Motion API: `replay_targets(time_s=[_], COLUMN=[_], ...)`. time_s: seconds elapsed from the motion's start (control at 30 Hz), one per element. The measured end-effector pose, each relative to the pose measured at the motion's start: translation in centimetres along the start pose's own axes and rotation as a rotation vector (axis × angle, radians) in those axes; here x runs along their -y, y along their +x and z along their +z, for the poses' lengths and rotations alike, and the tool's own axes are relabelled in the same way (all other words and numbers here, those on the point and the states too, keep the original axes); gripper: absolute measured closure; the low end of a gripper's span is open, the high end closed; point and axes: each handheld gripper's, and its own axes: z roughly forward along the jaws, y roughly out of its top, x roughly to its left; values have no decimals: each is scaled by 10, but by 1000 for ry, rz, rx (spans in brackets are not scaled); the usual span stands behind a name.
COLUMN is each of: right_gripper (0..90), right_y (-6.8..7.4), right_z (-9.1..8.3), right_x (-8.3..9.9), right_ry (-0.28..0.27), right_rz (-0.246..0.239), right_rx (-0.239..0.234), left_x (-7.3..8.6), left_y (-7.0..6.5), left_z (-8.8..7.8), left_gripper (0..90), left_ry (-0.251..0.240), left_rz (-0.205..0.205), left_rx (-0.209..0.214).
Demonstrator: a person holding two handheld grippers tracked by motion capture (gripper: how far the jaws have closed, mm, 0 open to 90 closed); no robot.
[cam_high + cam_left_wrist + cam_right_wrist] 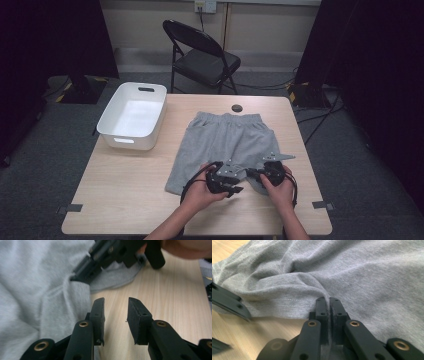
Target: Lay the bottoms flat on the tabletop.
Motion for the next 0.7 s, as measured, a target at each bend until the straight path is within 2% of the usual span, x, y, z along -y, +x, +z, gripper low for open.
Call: replay_targets(time_s=[0.07,0.13,0.2,0.27,0.47,0.63,0.7], right_gripper=[869,866,864,862,857,855,854], right_y=[0,0,0,0,-2,-1,-2], right_z=[0,0,0,0,0,-1,-1], right_x=[0,0,0,0,1,1,1], right_ry=[0,1,0,0,-3,-1,-3], right_rz=[0,3,4,3,12,13,18], right_rx=[0,-1,-1,-2,-9,-6,-11], left_x=[2,2,4,5,9,14,17], left_y=[0,2,7,11,18,23,24], left_z=[5,6,6,5,-2,-6,-7], left_gripper=[650,609,574,549,450,431,450], left_ry=[6,20,16,18,26,36,47], left_rz=[5,20,0,-3,31,12,8], left_rx=[-6,-49,-71,-92,-165,-180,-164])
